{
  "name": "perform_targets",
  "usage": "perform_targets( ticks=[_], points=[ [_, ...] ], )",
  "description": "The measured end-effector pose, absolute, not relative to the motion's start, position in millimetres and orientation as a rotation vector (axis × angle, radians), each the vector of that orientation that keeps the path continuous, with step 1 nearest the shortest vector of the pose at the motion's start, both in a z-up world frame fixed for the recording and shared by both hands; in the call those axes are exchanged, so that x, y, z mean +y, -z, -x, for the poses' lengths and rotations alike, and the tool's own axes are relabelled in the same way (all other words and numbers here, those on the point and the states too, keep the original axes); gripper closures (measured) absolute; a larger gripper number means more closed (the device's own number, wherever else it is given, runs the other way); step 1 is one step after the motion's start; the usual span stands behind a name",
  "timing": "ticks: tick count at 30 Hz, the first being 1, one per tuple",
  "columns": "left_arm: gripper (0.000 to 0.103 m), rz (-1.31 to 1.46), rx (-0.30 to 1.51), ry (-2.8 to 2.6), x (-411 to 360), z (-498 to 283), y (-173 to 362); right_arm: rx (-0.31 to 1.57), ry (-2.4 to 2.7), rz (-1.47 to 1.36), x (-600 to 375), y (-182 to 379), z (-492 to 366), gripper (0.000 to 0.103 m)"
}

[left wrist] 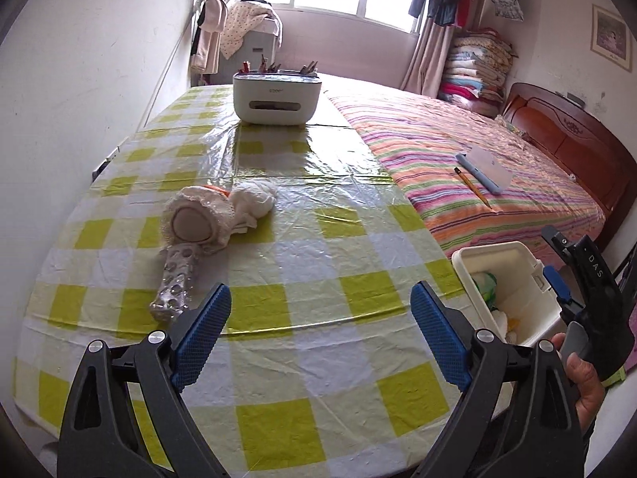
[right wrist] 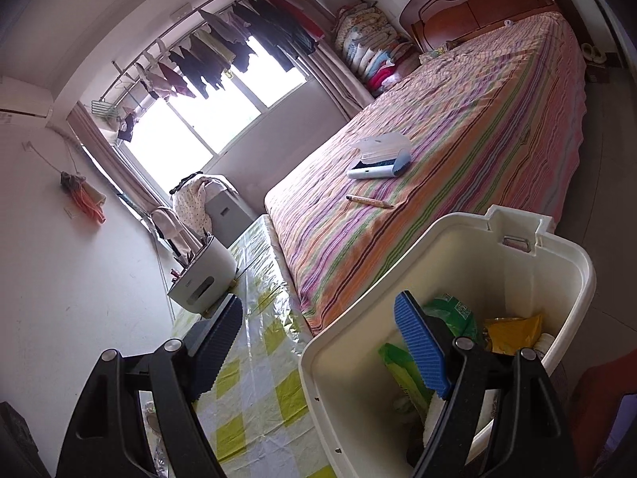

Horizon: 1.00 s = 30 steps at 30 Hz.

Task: Collect trash
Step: 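Move both tools back over the table, then grasp the lace-trimmed white round item with the right tool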

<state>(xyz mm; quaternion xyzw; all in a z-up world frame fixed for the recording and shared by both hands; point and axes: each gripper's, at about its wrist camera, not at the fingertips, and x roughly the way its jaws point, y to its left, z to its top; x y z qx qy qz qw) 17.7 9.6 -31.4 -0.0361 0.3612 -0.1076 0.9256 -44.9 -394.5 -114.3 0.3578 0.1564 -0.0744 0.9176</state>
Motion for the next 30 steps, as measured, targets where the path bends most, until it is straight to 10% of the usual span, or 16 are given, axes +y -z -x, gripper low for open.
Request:
perform_targets(
  ticks=[30],
  points=[
    [0.013, 0.302, 0.822, -0.005, 148.9, 20.0, 50.3, 0.699, -0.551, -0.232, -152.0, 85.4, -76.3, 0.026]
  ],
)
